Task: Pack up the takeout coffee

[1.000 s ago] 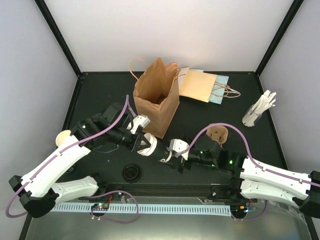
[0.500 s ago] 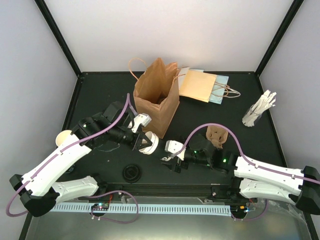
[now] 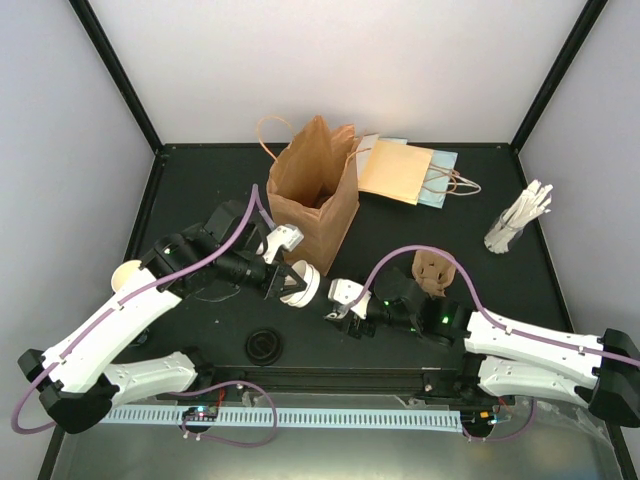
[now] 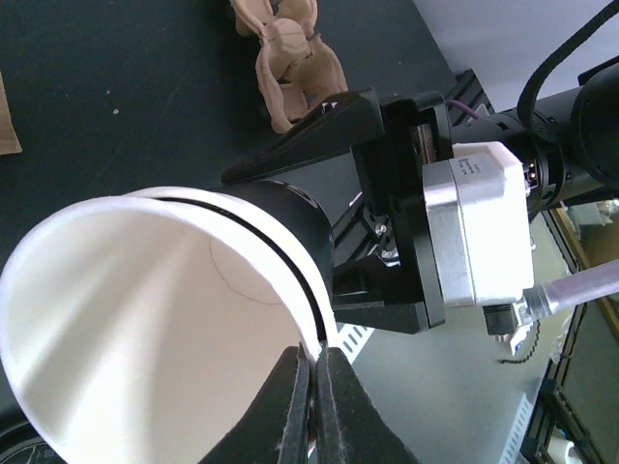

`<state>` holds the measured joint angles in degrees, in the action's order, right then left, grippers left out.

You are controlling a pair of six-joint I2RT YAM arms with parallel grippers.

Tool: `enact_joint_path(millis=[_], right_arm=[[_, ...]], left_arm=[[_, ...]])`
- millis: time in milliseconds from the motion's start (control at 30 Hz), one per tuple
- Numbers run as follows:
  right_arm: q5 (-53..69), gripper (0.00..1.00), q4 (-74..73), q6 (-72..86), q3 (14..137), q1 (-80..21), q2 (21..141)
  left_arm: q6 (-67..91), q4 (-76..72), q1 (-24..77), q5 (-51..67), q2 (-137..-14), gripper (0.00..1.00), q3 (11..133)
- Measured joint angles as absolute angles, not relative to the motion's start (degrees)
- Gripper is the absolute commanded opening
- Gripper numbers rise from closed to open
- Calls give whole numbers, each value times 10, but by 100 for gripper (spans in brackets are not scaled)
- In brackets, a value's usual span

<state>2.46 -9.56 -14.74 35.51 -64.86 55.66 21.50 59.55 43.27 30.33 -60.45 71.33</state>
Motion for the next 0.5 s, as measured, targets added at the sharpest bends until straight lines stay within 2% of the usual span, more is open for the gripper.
enact_joint_path(millis=[133, 500], right_arm=[[17, 70, -98, -146, 357, -649, 557], [9, 66, -107, -147, 357, -649, 536]], left_arm=[[215, 595, 433, 304, -604, 1, 716], [215, 588, 435, 305, -600, 2, 719]])
